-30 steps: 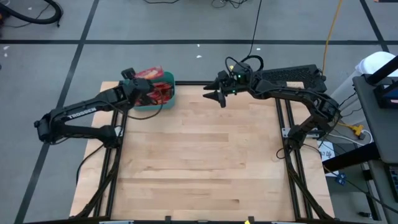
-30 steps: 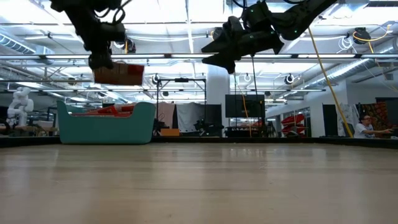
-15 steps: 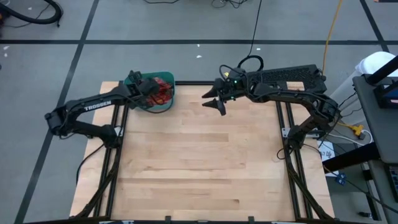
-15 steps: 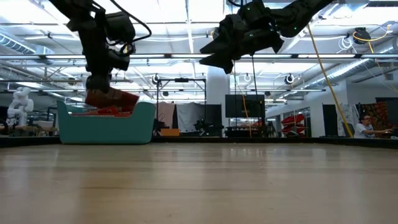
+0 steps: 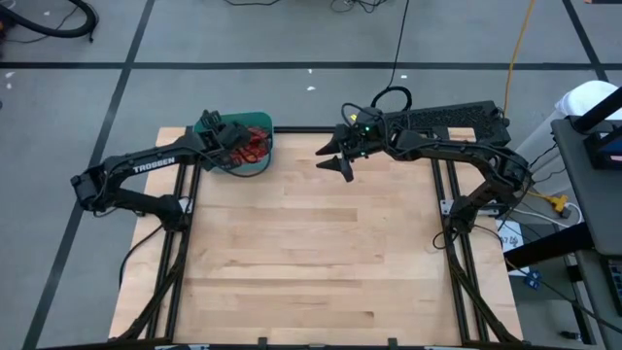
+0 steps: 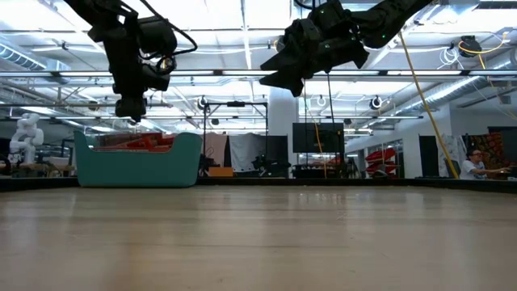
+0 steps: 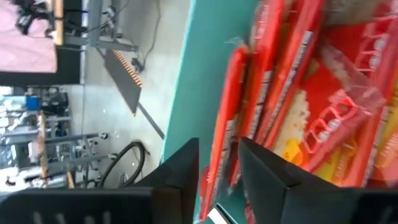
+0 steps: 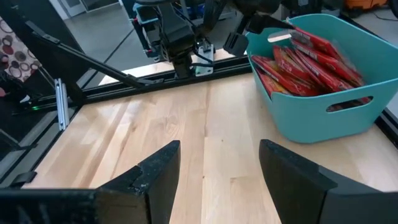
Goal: Sort popcorn bags into baskets
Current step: Return to Home Position
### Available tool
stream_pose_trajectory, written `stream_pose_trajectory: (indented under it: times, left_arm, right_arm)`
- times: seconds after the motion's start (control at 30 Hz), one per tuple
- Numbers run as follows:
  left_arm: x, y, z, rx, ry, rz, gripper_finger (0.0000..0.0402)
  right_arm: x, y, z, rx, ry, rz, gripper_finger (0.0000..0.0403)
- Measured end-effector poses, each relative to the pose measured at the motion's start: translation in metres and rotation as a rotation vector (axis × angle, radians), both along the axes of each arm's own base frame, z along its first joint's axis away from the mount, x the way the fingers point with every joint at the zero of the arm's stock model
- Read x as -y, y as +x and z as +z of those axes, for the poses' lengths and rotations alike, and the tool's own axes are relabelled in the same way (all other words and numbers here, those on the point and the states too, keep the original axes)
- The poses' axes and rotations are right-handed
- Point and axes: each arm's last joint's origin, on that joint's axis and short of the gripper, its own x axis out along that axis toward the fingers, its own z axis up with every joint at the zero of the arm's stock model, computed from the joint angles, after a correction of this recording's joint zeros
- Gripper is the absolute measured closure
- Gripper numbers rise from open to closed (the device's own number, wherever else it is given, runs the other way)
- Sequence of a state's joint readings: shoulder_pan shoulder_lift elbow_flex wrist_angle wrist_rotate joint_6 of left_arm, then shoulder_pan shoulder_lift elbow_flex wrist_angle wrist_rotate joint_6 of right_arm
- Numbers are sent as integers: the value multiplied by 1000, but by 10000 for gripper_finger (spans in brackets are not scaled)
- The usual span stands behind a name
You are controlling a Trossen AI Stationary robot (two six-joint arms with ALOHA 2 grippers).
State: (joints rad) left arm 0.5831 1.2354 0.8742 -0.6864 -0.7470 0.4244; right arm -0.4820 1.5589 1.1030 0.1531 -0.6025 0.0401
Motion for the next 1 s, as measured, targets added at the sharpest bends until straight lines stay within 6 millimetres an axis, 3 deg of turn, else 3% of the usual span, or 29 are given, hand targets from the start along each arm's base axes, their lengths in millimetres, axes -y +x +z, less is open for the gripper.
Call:
stream_pose_trajectory:
  times: [0.27, 0.47, 0.8, 1.0]
  left_arm:
    - [1, 1, 1, 177, 33, 152, 255]
    - [15, 7, 5, 483, -145, 175, 264]
    - [89, 4, 39, 712, -197, -123, 360]
    - [126, -4, 25, 850, -201, -356, 396]
  right_arm:
    - [-1, 0, 0, -8, 25, -5, 190]
    - [-9, 4, -1, -3, -31, 23, 190]
    - [-43, 17, -8, -94, -153, -73, 229]
    - [-75, 17, -7, -68, -229, -72, 300]
